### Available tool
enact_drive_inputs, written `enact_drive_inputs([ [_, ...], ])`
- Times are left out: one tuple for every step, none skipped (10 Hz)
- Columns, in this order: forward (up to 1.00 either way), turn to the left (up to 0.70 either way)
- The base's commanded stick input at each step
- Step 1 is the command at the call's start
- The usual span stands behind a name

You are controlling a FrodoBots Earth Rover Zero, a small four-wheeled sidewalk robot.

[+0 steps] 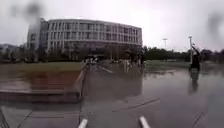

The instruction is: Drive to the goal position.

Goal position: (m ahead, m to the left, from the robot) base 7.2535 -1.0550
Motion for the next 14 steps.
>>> enact_drive_inputs([
  [1.00,0.00],
  [1.00,0.00],
  [1.00,0.00],
  [1.00,0.00],
  [1.00,0.00],
  [1.00,0.00],
  [1.00,0.00],
  [1.00,0.00],
  [1.00,0.00],
  [1.00,0.00],
  [1.00,0.00],
  [1.00,0.00],
  [1.00,0.00],
  [1.00,0.00],
])
